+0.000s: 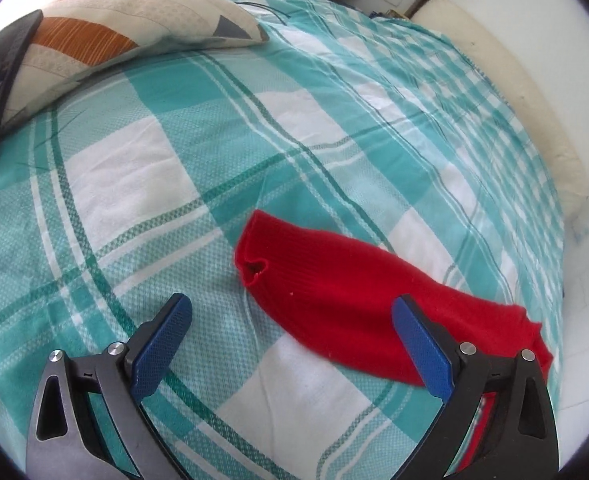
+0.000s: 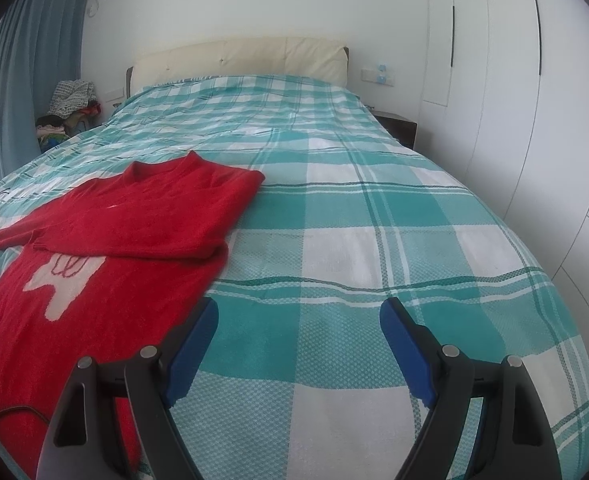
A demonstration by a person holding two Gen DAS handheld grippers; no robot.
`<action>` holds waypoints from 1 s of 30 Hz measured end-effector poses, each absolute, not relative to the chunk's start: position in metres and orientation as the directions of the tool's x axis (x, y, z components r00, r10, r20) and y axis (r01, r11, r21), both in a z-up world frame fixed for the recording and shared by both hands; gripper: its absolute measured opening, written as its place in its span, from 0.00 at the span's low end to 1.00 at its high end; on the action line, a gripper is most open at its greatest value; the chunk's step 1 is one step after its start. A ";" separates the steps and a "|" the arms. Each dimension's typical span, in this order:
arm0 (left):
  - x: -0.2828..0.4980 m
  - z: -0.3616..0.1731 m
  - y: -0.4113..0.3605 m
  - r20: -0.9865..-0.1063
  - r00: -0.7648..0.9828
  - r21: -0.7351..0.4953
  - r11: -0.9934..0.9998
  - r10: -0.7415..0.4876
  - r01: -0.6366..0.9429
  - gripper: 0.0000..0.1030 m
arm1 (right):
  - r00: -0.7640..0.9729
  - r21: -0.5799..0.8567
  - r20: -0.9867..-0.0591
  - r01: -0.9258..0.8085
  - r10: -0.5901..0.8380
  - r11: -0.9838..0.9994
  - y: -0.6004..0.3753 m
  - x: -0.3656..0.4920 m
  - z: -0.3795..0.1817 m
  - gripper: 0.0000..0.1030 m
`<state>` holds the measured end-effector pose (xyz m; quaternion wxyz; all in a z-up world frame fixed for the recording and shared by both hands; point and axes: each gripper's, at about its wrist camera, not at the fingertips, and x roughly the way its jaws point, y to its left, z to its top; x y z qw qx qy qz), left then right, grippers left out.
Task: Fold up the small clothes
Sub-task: 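Grasp the other sleeve cuff with the left gripper and fold it across the body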
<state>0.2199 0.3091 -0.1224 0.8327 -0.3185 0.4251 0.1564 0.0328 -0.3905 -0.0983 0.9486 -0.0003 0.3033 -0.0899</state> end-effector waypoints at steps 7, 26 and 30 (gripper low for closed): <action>0.227 -0.140 0.322 -0.820 0.571 -0.430 0.708 -0.046 -0.561 0.01 | 0.806 -0.051 -0.567 0.171 -0.169 0.984 -0.390 0.030 -0.096 0.80; 0.271 0.075 -0.075 -0.606 0.720 -0.044 0.918 -0.338 0.394 0.03 | 0.838 -0.001 -0.530 0.153 -0.130 0.988 -0.391 0.024 -0.082 0.80; 0.265 0.033 -0.151 -0.704 0.592 -0.034 0.852 -0.391 0.522 0.24 | 0.843 0.035 -0.523 0.172 -0.129 0.984 -0.399 0.023 -0.079 0.80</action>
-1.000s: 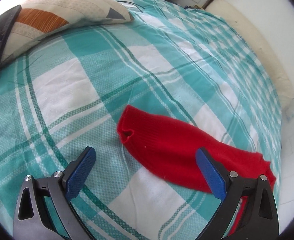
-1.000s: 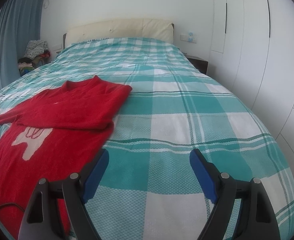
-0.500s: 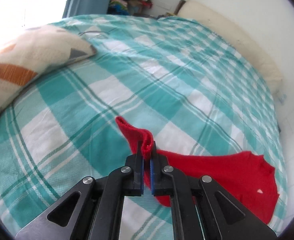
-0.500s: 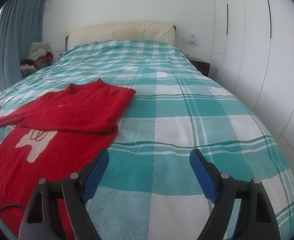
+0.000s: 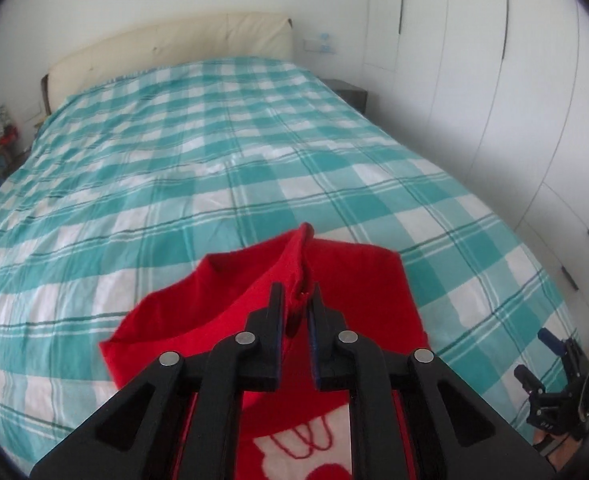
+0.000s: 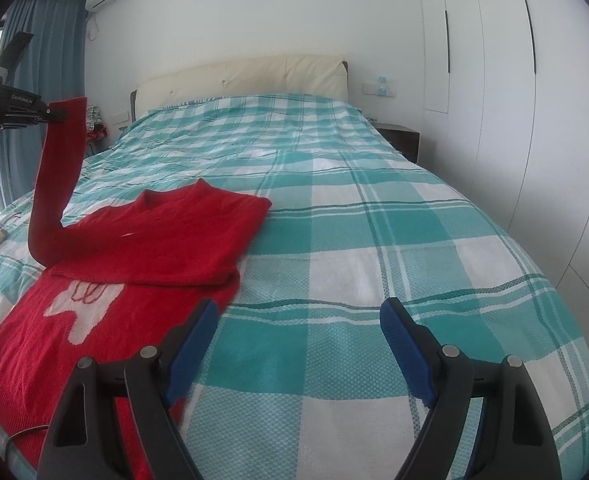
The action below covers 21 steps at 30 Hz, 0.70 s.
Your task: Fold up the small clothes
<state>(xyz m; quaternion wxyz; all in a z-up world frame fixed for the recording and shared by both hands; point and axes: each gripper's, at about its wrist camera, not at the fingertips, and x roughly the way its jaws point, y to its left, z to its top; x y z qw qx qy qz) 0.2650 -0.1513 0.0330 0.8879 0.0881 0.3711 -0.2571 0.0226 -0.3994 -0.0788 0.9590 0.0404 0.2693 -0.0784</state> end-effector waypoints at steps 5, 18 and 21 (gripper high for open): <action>0.252 0.003 -0.119 -0.718 0.607 -0.036 0.889 -0.341 0.457 0.84 | 0.856 0.074 -0.500 0.196 -0.134 0.978 -0.411 0.016 -0.072 0.80; 0.178 -0.061 0.066 -0.758 0.653 -0.012 1.000 -0.010 0.000 0.93 | 0.880 -0.010 -0.435 0.209 -0.193 0.978 -0.399 0.003 -0.057 0.81; 0.164 -0.073 0.064 -0.731 0.682 -0.003 1.000 0.011 -0.019 0.93 | 0.876 -0.034 -0.440 0.205 -0.199 0.978 -0.394 0.006 -0.061 0.81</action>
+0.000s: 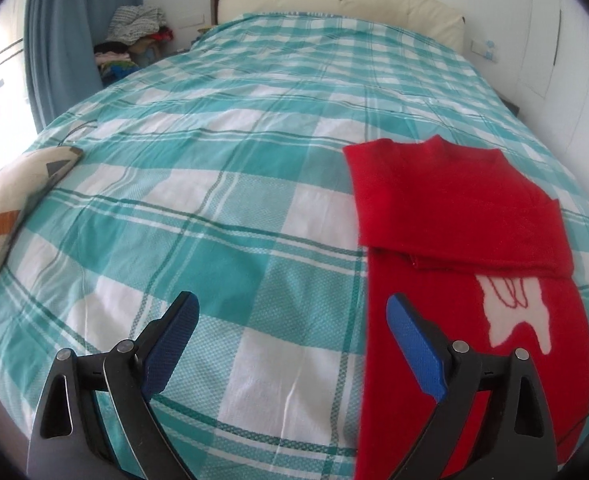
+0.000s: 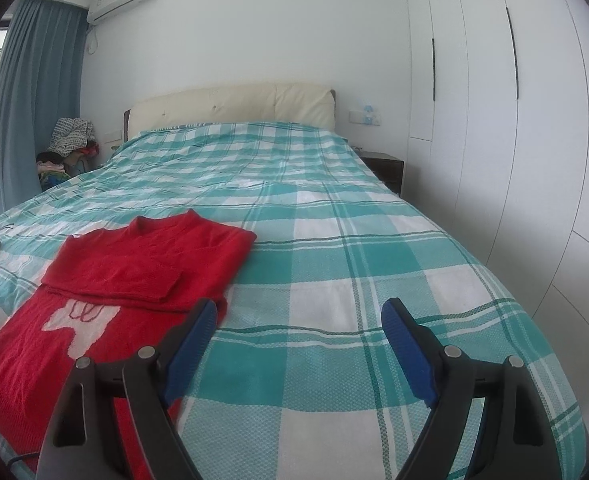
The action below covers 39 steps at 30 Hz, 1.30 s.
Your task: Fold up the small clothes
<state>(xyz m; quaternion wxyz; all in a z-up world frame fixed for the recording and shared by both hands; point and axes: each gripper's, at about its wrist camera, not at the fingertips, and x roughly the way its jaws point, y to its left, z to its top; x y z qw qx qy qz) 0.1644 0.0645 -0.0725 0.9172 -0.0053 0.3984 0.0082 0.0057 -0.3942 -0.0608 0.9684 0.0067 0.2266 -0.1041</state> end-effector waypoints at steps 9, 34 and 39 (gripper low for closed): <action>0.169 -0.108 0.045 -0.700 0.707 0.145 0.989 0.101 0.002 0.93 | 0.830 -0.016 -0.502 0.270 -0.241 0.963 -0.412 0.013 -0.082 0.81; 0.173 -0.118 0.044 -0.717 0.689 0.143 0.990 0.108 -0.007 0.93 | 0.822 -0.022 -0.533 0.227 -0.203 0.974 -0.403 0.025 -0.089 0.81; 0.174 -0.118 0.047 -0.720 0.685 0.138 0.990 0.108 -0.011 0.93 | 0.820 -0.024 -0.534 0.227 -0.204 0.974 -0.403 0.026 -0.090 0.81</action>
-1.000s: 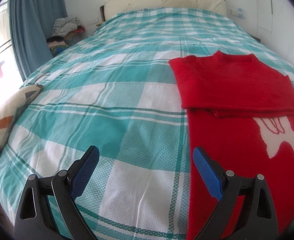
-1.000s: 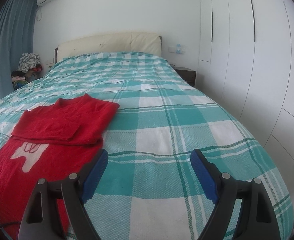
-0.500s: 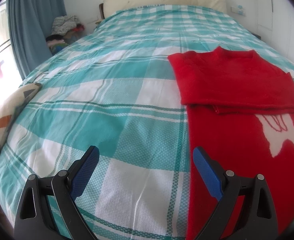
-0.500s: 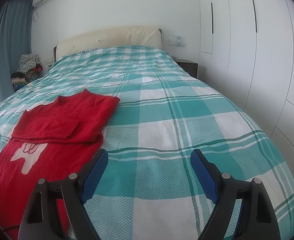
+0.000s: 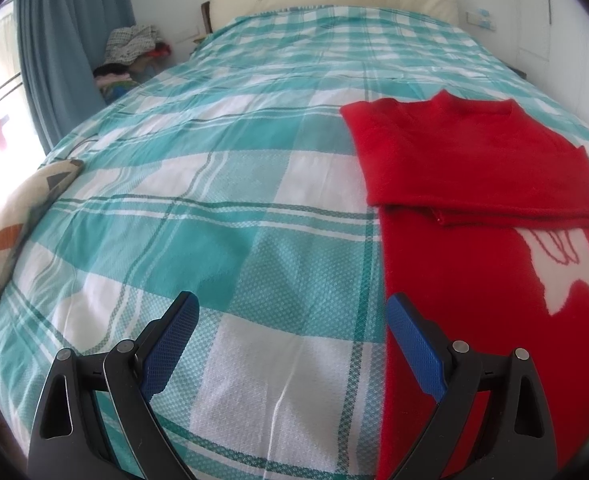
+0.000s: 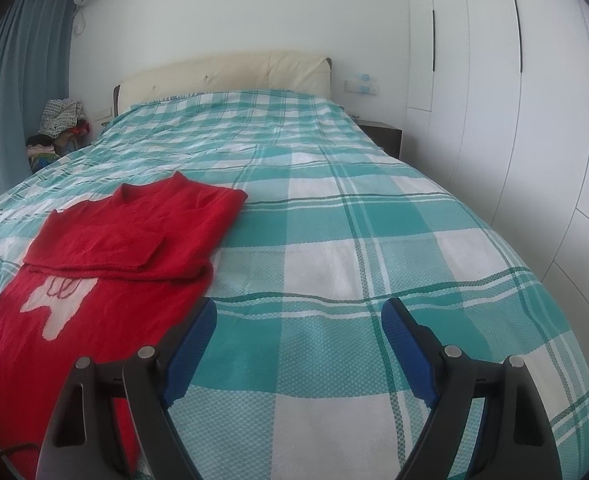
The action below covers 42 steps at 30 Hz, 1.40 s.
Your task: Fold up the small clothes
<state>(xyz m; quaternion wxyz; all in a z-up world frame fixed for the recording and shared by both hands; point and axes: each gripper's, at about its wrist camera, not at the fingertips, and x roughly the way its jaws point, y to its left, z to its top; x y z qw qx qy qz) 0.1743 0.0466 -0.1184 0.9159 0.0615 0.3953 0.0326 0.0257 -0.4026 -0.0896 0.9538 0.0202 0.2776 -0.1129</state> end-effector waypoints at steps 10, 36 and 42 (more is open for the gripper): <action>0.179 -0.124 0.053 -0.741 0.663 0.115 0.993 0.106 -0.030 0.93 | 0.822 -0.024 -0.531 0.226 -0.204 0.974 -0.402 0.026 -0.090 0.81; 0.182 -0.127 0.057 -0.759 0.644 0.090 0.995 0.095 -0.041 0.93 | 0.820 -0.053 -0.534 0.208 -0.204 0.977 -0.397 0.029 -0.092 0.81; 0.184 -0.129 0.058 -0.764 0.638 0.092 0.995 0.096 -0.039 0.93 | 0.821 -0.052 -0.533 0.209 -0.204 0.976 -0.397 0.028 -0.091 0.81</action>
